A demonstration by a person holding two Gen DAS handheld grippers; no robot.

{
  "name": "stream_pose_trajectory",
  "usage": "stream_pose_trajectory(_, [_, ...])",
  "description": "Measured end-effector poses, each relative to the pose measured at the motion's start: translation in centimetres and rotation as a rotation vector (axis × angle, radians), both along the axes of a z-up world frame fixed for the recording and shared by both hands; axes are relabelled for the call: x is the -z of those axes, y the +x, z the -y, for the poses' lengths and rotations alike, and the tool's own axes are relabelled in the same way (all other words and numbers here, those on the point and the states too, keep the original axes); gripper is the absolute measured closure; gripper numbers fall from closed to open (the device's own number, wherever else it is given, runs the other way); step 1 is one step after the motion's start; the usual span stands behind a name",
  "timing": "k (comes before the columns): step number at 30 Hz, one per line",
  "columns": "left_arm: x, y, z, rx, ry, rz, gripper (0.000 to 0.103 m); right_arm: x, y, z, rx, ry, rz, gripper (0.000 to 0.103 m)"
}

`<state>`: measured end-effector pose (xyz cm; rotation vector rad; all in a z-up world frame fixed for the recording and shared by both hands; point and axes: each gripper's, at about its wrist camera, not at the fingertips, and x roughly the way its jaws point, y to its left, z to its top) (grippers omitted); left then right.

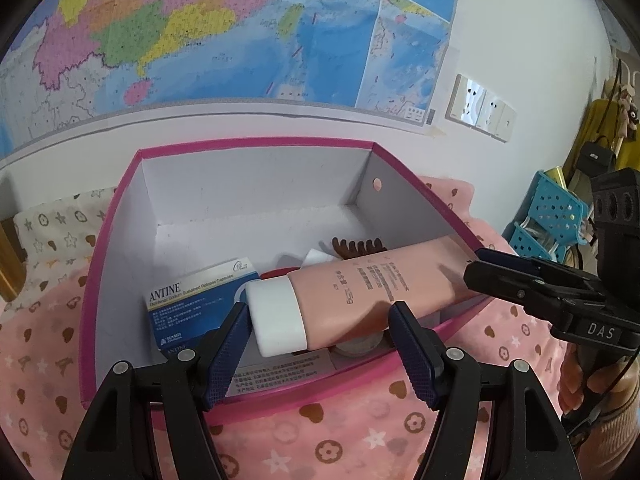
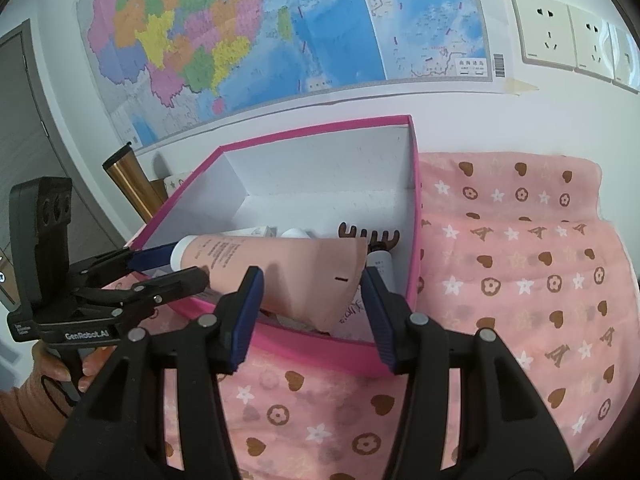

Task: Organize rigid objects
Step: 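Lower the peach tube into the magenta box and open the right gripper, then withdraw the open right gripper up from the magenta box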

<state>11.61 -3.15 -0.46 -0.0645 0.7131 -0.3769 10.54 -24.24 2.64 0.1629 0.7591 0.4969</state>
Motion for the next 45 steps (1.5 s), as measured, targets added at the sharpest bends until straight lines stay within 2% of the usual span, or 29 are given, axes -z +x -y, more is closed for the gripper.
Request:
stream_pose_trajectory(9, [0.3, 0.7, 0.0, -0.005, -0.002, -0.009, 0.031, 0.3, 0.2, -0.2, 0.007, -0.010, -0.013, 0.050])
stream_pose_trajectory(11, [0.4, 0.8, 0.0, -0.012, 0.005, -0.009, 0.029, 0.3, 0.2, -0.3, 0.010, -0.009, -0.014, 0.050])
stream_pose_trajectory(14, [0.3, 0.7, 0.0, -0.017, 0.007, -0.010, 0.019, 0.4, 0.0, -0.3, 0.013, -0.004, -0.013, 0.049])
stream_pose_trajectory(20, [-0.4, -1.4, -0.5, -0.030, 0.009, 0.037, 0.014, 0.0, -1.4, -0.7, 0.010, -0.012, 0.014, 0.044])
stream_pose_trajectory(21, [-0.5, -2.0, -0.6, -0.036, 0.009, 0.047, 0.011, -0.2, -2.0, -1.0, 0.000, -0.015, 0.026, 0.043])
stream_pose_trajectory(24, [-0.9, -4.1, -1.0, -0.059, 0.012, 0.093, 0.000, -0.9, -3.7, -1.7, -0.018, -0.024, 0.069, 0.033])
stream_pose_trajectory(26, [-1.1, -5.2, -1.4, -0.079, 0.019, 0.113, 0.000, -1.4, -5.5, -2.3, -0.029, -0.026, 0.122, 0.022])
stream_pose_trajectory(28, [-1.0, -6.3, -2.0, -0.106, 0.025, 0.120, 0.000, -1.6, -6.8, -2.8, -0.024, -0.033, 0.152, 0.008])
stream_pose_trajectory(30, [-0.8, -7.4, -2.7, -0.144, 0.030, 0.127, 0.000, -1.4, -8.1, -3.5, -0.023, -0.046, 0.173, 0.004])
stream_pose_trajectory(37, [0.5, -9.9, -3.4, -0.231, 0.095, 0.135, 0.000, 0.7, -9.9, -4.5, 0.012, -0.075, 0.138, 0.003])
stream_pose_trajectory(45, [1.3, -11.7, -3.0, -0.241, 0.115, 0.162, 0.000, 1.8, -11.3, -4.8, 0.036, -0.093, 0.123, 0.003])
